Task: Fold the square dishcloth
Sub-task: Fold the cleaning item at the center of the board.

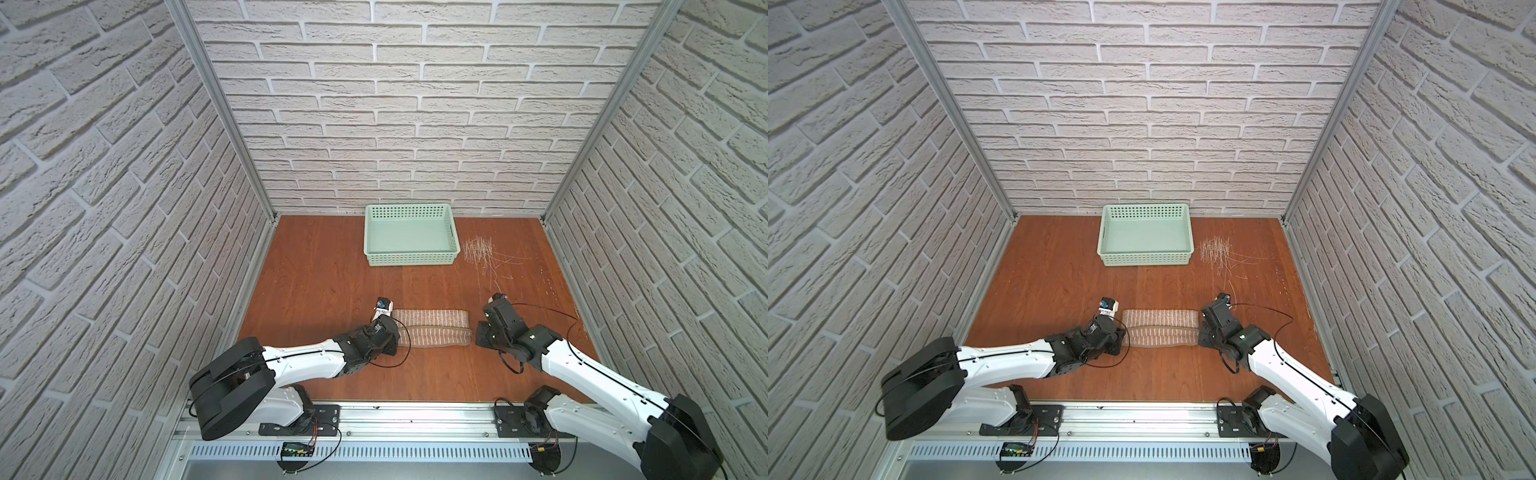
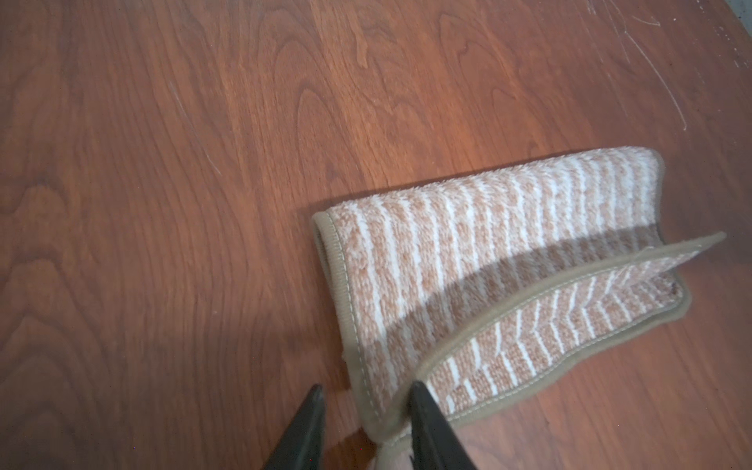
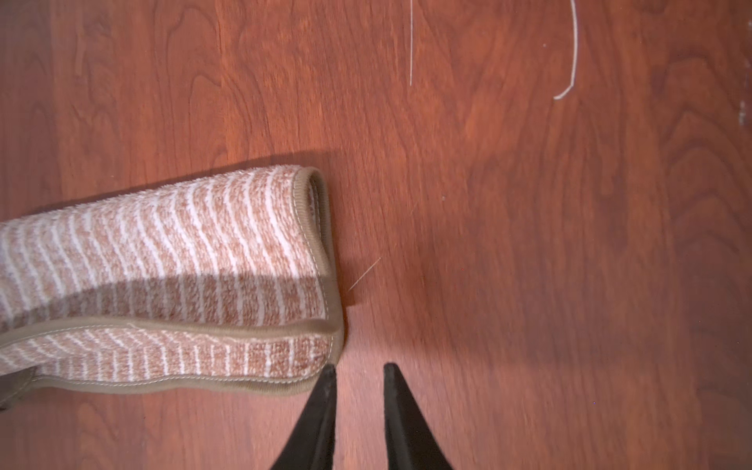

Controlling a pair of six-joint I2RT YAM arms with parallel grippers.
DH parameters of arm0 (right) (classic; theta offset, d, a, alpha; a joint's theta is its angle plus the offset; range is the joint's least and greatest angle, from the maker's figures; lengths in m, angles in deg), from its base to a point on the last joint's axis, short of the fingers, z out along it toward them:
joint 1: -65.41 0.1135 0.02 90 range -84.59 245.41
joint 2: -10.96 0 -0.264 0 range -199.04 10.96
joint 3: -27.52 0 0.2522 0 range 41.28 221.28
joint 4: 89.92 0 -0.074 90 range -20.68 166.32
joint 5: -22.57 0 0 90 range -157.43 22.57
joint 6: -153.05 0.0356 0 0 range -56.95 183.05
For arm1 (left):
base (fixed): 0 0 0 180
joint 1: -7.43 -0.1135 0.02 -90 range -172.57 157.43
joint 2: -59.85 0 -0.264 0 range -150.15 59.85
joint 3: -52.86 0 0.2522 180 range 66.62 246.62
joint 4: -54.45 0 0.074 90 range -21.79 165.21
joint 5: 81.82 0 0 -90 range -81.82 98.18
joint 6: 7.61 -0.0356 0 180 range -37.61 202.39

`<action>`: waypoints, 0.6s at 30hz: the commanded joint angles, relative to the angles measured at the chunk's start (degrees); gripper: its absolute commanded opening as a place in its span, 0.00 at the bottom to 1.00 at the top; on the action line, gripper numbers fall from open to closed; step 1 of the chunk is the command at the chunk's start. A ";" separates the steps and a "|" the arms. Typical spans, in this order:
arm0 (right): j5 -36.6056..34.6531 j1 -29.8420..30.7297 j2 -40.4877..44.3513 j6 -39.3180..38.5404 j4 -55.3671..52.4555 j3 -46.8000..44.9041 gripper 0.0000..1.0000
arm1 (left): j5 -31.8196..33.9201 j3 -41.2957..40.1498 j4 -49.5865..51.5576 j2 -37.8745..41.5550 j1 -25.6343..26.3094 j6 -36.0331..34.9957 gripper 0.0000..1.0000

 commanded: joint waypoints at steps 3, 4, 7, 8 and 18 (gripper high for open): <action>-0.86 0.65 5.14 2.70 -2.66 -0.51 0.24 | 2.42 -1.46 0.64 2.39 1.49 0.76 0.47; -0.38 0.64 5.56 2.80 -2.36 -0.43 0.25 | 2.43 -1.62 0.53 2.72 1.70 0.60 0.49; 1.43 0.79 5.56 3.31 -0.63 -0.23 0.25 | 2.11 -2.13 0.23 3.80 2.08 0.12 0.64; 1.84 0.89 5.28 3.37 0.25 -0.30 0.25 | 2.01 -2.30 0.10 4.16 2.18 0.10 0.72; 4.13 3.30 -3.14 2.35 6.74 3.46 0.23 | 1.74 -2.86 1.10 7.03 2.20 -0.63 0.86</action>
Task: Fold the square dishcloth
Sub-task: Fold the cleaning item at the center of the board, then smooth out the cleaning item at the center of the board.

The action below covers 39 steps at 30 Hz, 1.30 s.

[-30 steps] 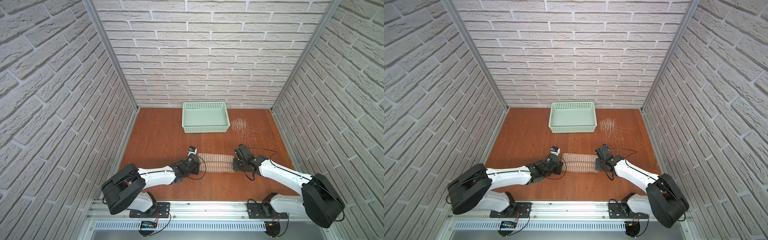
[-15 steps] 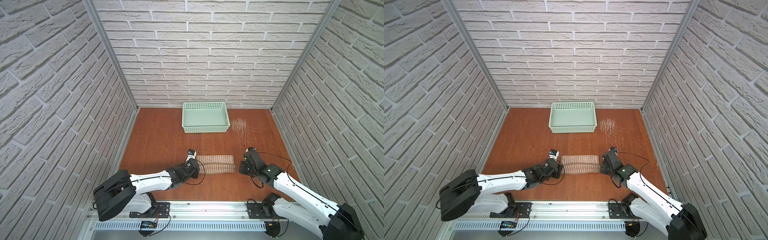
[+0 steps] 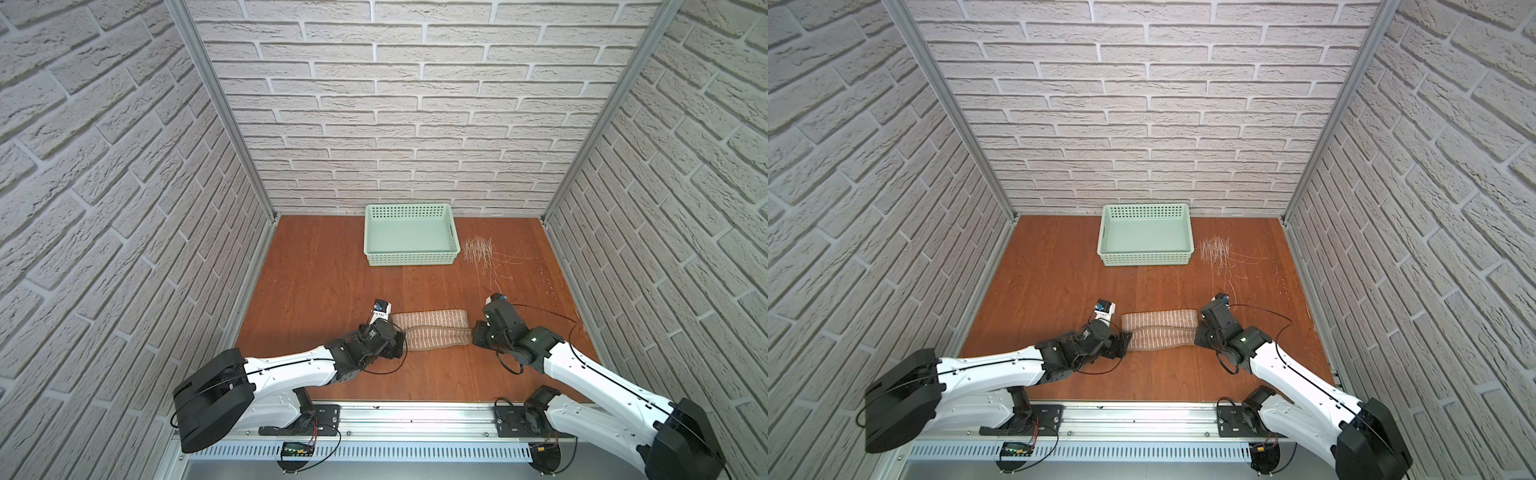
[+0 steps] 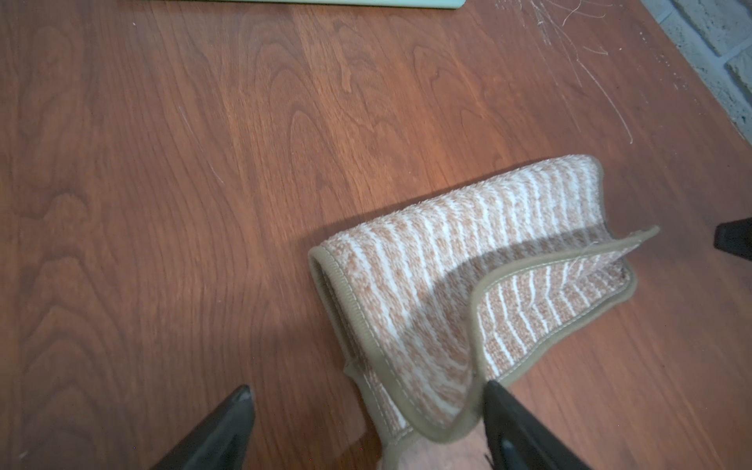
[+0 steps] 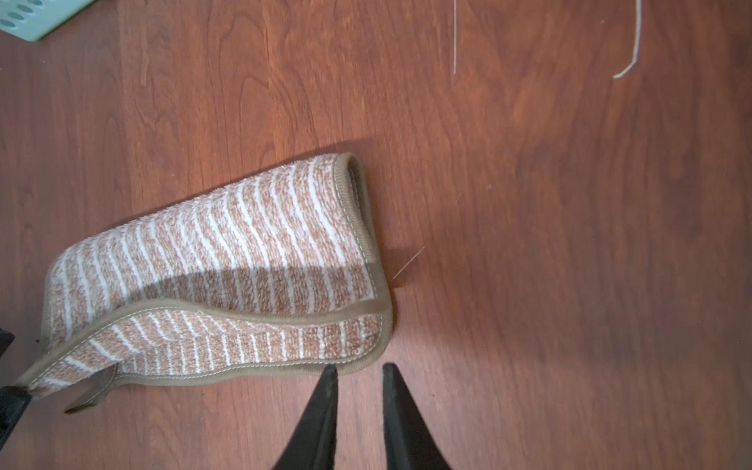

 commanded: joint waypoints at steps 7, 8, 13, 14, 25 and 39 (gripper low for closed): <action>4.34 4.66 -11.86 -1.67 9.67 10.14 0.18 | 1.07 -0.83 0.45 0.08 0.39 -0.75 0.84; 5.25 5.17 -13.75 -1.92 10.28 11.61 0.16 | 1.09 -0.93 0.46 0.06 0.41 -0.73 0.84; 7.98 7.84 -24.67 -2.74 10.35 20.00 0.11 | 1.24 -1.45 0.31 0.09 0.39 -0.63 0.85; 8.63 8.30 -26.75 -2.69 10.29 21.56 0.10 | 1.31 -1.54 0.22 0.10 0.40 -0.62 0.85; 12.15 14.06 -41.01 -0.74 11.02 30.97 0.04 | 2.20 -2.52 -0.57 0.21 0.37 -0.20 0.86; 12.80 17.15 -40.23 2.09 10.56 25.56 0.04 | 4.06 -1.95 -1.35 -0.87 0.35 0.29 0.86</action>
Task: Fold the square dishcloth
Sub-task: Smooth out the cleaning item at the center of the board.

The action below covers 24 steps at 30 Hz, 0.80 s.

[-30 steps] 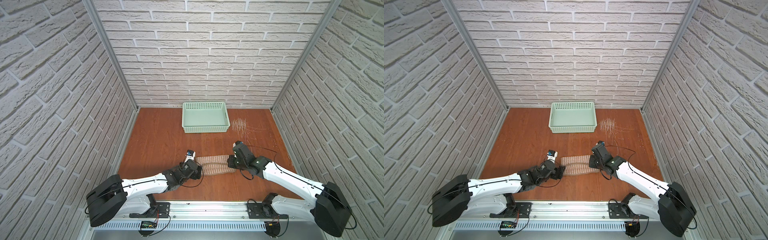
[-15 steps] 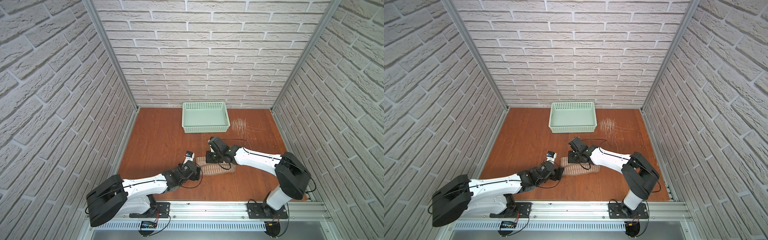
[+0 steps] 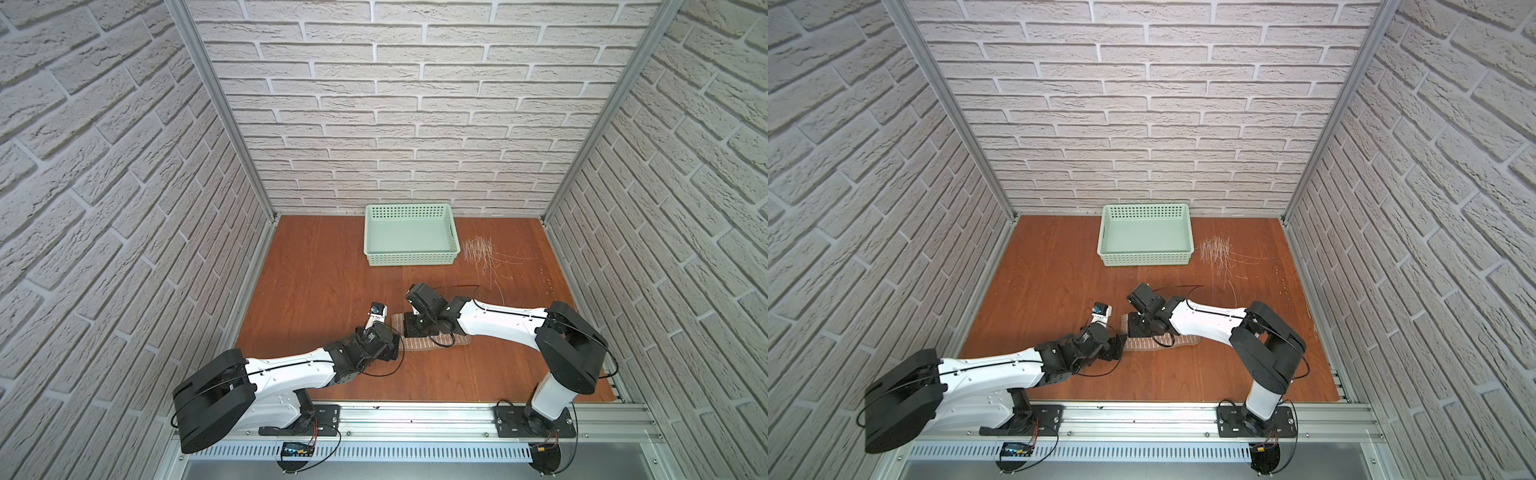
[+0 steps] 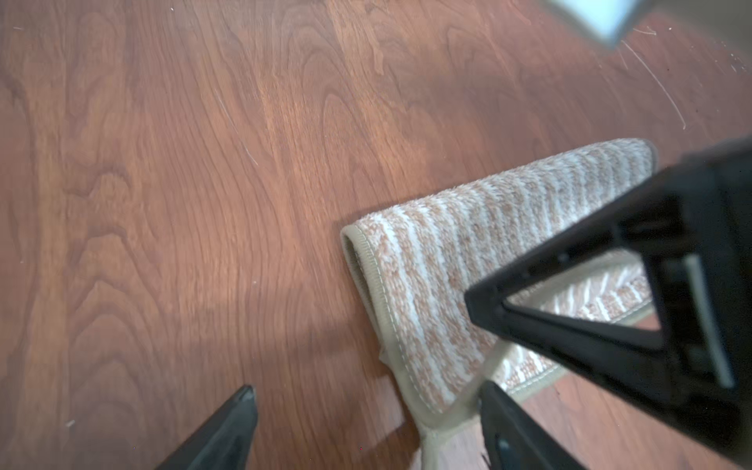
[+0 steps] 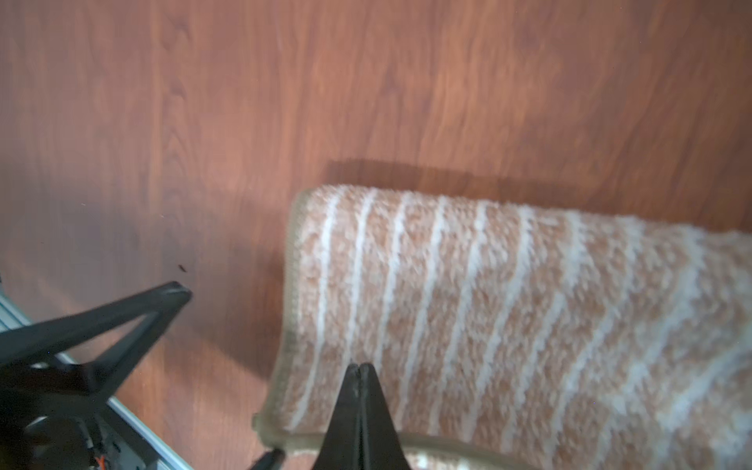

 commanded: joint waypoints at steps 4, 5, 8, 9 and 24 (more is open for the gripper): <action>0.77 1.61 1.76 2.00 0.68 -2.82 0.03 | 1.50 0.64 -1.15 -1.39 0.41 0.36 0.87; 0.58 1.87 1.90 2.03 0.67 -3.05 0.03 | 1.48 0.76 -1.10 -1.49 0.35 0.43 0.87; 0.02 2.60 1.97 2.21 0.62 -3.72 0.03 | 1.93 1.20 -0.67 -1.78 0.26 1.20 0.88; -0.18 2.68 1.81 2.27 0.74 -3.99 0.03 | 1.97 1.35 -0.51 -1.72 0.16 1.58 0.88; -2.73 2.70 -0.26 4.16 3.02 -7.22 0.03 | 7.04 -0.74 7.80 10.62 -0.61 9.67 0.94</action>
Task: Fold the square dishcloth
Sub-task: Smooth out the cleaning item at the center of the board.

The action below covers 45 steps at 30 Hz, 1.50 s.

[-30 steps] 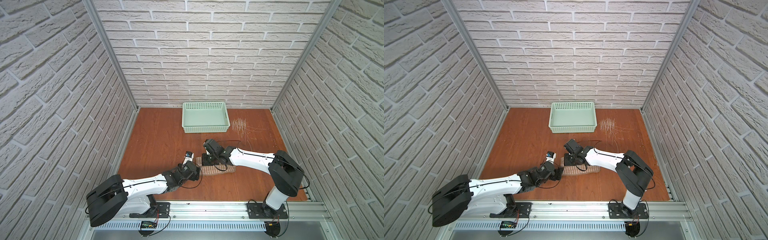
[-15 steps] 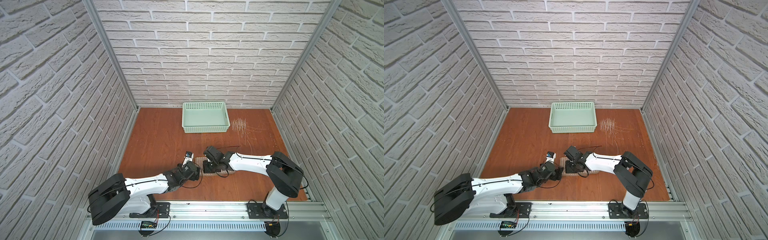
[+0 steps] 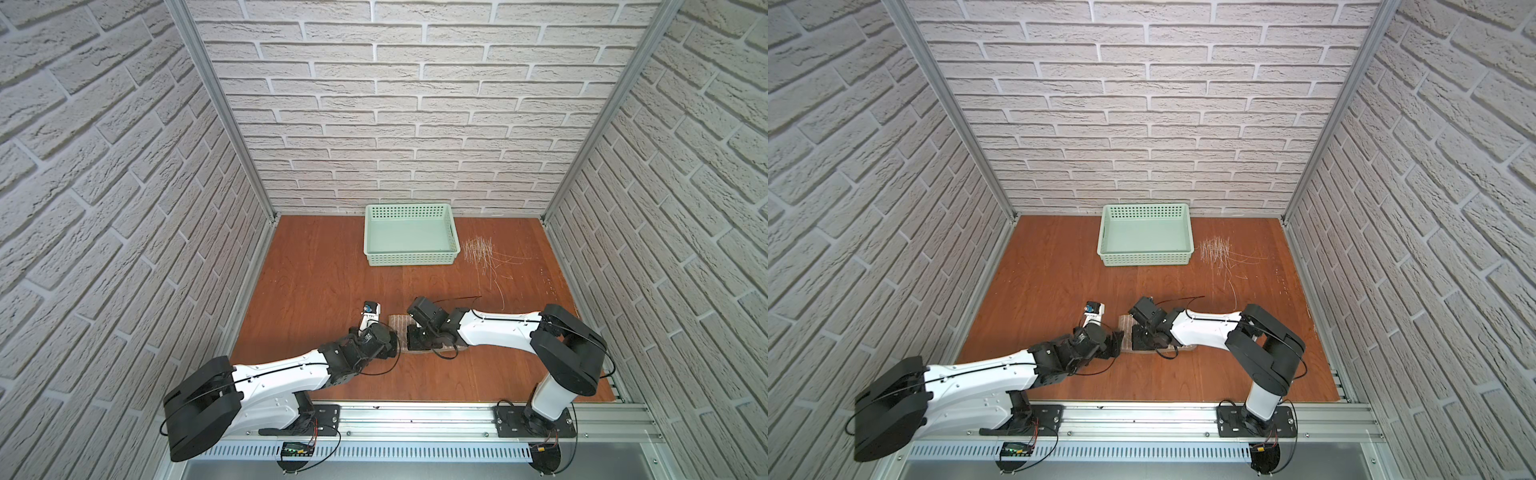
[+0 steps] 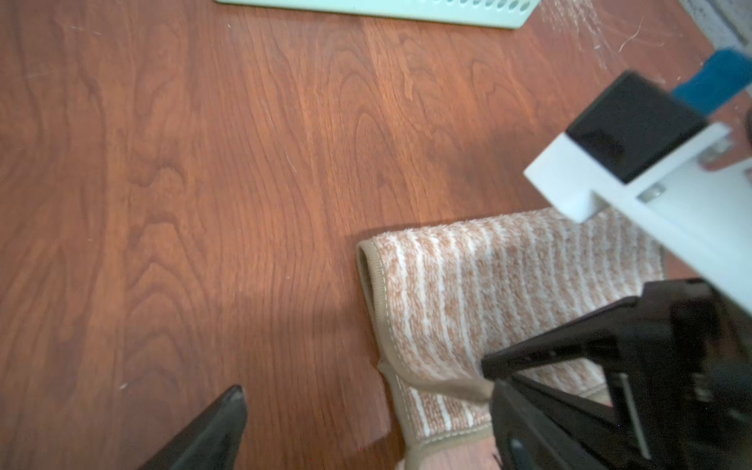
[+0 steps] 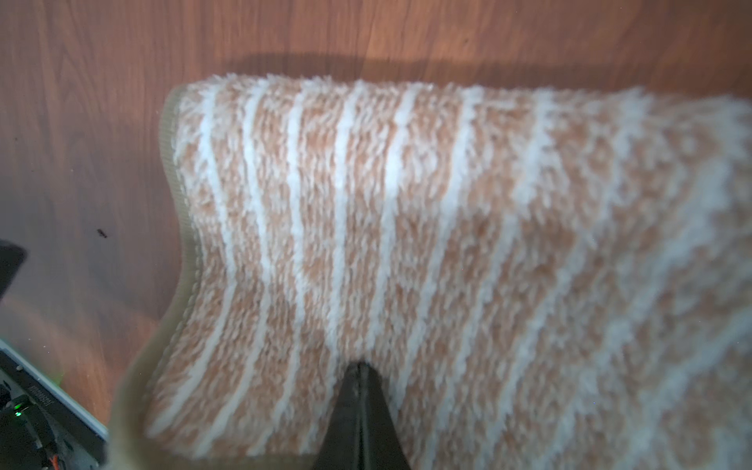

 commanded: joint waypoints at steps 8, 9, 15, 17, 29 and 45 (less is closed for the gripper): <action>-1.71 0.53 -1.07 0.19 -0.08 -1.11 0.03 | 2.89 -0.97 9.42 13.22 -2.27 7.02 0.89; -1.69 0.64 -0.98 -0.11 -0.24 -0.86 0.03 | 2.45 -0.46 10.57 13.77 -2.47 7.46 0.87; -2.21 1.40 1.71 -1.70 -1.90 1.59 0.03 | -4.29 3.55 14.18 13.77 -4.56 9.88 0.69; -2.72 1.37 3.43 -2.23 -2.30 2.12 0.05 | -7.56 4.75 14.20 13.18 -5.76 10.87 0.63; -12.84 1.39 15.24 -3.18 -10.39 2.03 0.12 | -24.95 9.96 8.22 3.09 -11.04 15.55 0.48; -19.50 -0.74 21.96 2.99 -14.37 -8.52 0.15 | -29.24 11.87 0.50 -12.84 -9.63 16.19 0.34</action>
